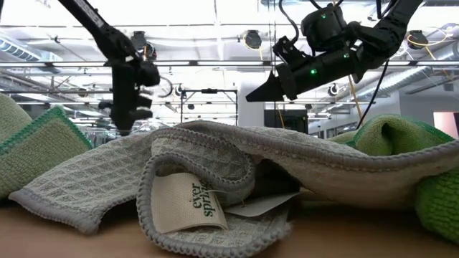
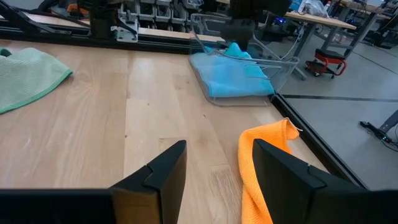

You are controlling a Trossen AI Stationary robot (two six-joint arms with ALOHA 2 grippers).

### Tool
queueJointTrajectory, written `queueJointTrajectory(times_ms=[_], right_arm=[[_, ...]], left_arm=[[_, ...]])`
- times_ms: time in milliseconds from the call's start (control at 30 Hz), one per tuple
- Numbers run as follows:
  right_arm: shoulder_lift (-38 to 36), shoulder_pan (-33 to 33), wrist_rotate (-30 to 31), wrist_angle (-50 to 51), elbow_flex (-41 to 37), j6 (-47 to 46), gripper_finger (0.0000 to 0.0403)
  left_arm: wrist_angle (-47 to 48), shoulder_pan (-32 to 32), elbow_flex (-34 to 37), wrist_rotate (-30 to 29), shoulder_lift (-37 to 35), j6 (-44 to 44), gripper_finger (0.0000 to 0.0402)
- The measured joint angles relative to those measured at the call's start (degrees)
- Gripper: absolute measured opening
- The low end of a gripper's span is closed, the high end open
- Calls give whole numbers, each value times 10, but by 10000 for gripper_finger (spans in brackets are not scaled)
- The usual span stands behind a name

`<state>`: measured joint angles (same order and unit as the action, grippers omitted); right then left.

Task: Fold microfiber towels
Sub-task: Put the blue microfiber cloth into the transparent bin

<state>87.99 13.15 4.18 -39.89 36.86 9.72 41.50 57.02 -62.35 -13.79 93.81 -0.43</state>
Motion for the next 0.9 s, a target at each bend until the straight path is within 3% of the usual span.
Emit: queueJointTrajectory(times_ms=[467,733,900], right_arm=[[0,0,0,16,0,2,176],[0,0,0,22,0,4,176],[0,0,0,24,0,3,176]], left_arm=[[-51,31,0,9,98,-40,6],[-27,16,0,6,44,-44,5],[-29,10,0,-60,4,-67,8]])
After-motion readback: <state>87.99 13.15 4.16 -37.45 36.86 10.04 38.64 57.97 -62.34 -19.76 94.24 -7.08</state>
